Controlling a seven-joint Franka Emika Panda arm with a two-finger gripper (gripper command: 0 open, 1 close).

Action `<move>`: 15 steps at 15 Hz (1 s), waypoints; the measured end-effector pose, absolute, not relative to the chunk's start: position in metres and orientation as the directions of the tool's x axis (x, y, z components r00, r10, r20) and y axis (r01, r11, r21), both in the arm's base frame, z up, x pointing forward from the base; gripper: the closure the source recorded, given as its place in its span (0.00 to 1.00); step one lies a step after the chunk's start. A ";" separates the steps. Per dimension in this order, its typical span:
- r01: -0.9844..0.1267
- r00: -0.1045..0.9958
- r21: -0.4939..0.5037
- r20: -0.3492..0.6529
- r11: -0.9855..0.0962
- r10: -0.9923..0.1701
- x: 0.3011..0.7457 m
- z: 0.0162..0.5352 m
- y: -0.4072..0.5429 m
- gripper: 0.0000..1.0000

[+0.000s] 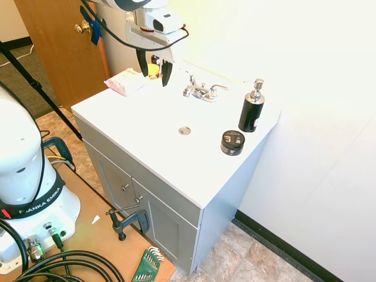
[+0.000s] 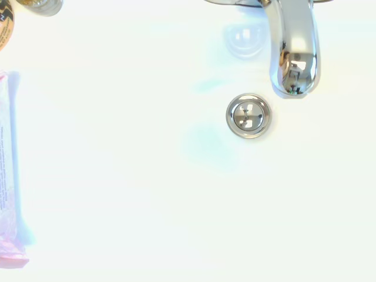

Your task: Turn on the hot water

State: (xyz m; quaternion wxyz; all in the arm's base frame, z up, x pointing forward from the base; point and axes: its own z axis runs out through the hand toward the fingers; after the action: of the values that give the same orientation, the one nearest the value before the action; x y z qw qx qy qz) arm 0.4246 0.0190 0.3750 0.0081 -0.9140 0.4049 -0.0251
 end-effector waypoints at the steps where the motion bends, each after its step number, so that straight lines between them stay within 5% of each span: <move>1: -0.740 0.671 -0.035 0.039 -0.672 -0.741 0.425 0.375 0.019 0.00; 5: -0.795 0.595 -0.068 0.106 -0.603 -0.796 0.436 0.371 0.041 0.00; 11: -0.862 0.376 -0.216 0.336 -0.459 -0.863 0.530 0.381 0.080 0.00; 15: -0.857 0.374 -0.208 0.380 -0.472 -0.846 0.567 0.345 0.105 0.00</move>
State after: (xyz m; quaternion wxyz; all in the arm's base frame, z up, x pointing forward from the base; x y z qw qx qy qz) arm 0.5674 0.1054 0.3449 -0.0117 -0.8287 0.5138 -0.2217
